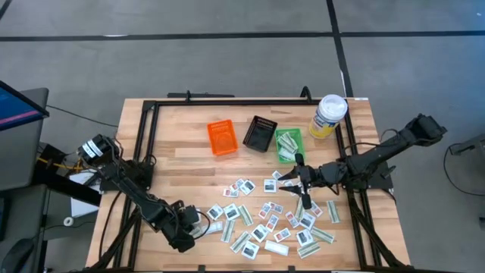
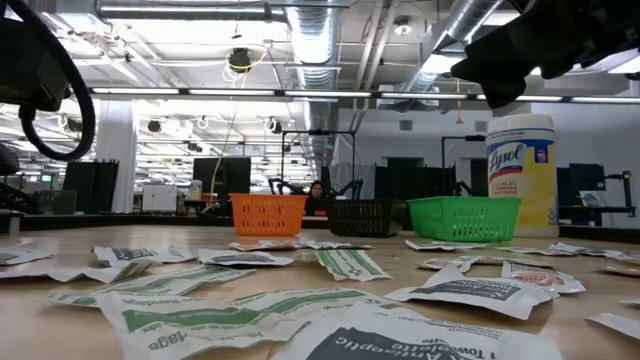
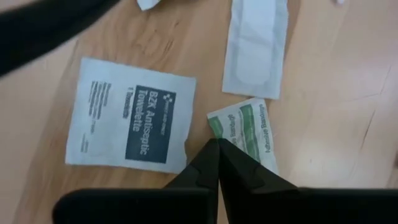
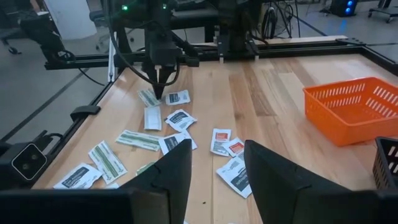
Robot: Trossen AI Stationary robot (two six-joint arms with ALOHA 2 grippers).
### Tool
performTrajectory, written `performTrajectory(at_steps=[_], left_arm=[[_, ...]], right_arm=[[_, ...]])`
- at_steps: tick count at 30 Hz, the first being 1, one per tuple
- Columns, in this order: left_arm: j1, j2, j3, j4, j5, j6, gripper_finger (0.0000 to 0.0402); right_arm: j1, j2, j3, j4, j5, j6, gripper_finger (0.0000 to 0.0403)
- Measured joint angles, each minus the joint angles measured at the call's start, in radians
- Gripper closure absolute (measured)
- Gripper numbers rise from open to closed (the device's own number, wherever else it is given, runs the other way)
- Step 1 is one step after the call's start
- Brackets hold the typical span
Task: Pick & Place First Aid Supplies
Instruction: Put the green bandage pack into the green basket
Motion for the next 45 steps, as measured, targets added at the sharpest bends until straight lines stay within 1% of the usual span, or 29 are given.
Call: performTrajectory(at_steps=[4, 9, 14, 17, 19, 21, 23, 25, 28, 31, 35, 38, 41, 43, 45], left_arm=[[0.005, -0.043, -0.001, 0.013, -0.091, 0.03, 0.0397], [0.012, -0.056, 0.0, 0.02, -0.09, 0.077, 0.0398], [0.02, -0.053, 0.0, 0.024, -0.089, 0.081, 0.0398], [0.027, -0.053, 0.0, 0.027, -0.09, 0.109, 0.0398], [0.029, -0.053, 0.0, 0.029, -0.093, 0.124, 0.0398], [0.04, -0.053, 0.0, 0.032, -0.092, 0.132, 0.0398], [0.052, -0.053, 0.0, 0.034, -0.071, 0.119, 0.0396], [0.067, -0.053, 0.001, 0.036, -0.041, 0.079, 0.0387], [0.073, -0.053, 0.001, 0.038, -0.014, 0.095, 0.0363], [0.072, -0.042, 0.002, 0.042, -0.018, 0.171, 0.0332], [0.072, -0.004, 0.002, 0.042, -0.065, 0.31, 0.0292], [0.073, 0.028, 0.003, 0.043, -0.089, 0.372, 0.0277], [0.072, 0.049, 0.006, 0.043, -0.079, 0.398, 0.0284], [0.068, 0.054, 0.006, 0.042, -0.07, 0.398, 0.0304], [0.066, 0.055, 0.006, 0.046, -0.07, 0.398, 0.0334]], right_arm=[[-0.003, 0.0, 0.0, 0.005, 0.0, 0.0, 0.0264], [-0.023, 0.0, 0.0, 0.025, 0.0, 0.018, 0.0264], [-0.039, 0.022, 0.001, 0.044, 0.0, 0.019, 0.0266], [-0.043, 0.061, 0.001, 0.095, 0.0, 0.064, 0.0266], [-0.058, 0.104, 0.001, 0.152, -0.01, 0.063, 0.0266], [-0.076, 0.158, 0.003, 0.209, -0.036, 0.063, 0.0266], [-0.094, 0.21, 0.02, 0.229, -0.071, 0.063, 0.0266], [-0.107, 0.247, 0.05, 0.229, -0.104, 0.062, 0.0266], [-0.118, 0.288, 0.092, 0.216, -0.148, 0.06, 0.0265], [-0.118, 0.307, 0.12, 0.188, -0.184, 0.06, 0.0265], [-0.118, 0.317, 0.134, 0.143, -0.186, 0.06, 0.0268], [-0.118, 0.321, 0.135, 0.141, -0.186, 0.06, 0.027], [-0.118, 0.322, 0.135, 0.135, -0.186, 0.06, 0.027], [-0.118, 0.322, 0.135, 0.129, -0.186, 0.06, 0.0269], [-0.118, 0.322, 0.135, 0.122, -0.186, 0.06, 0.0269]])
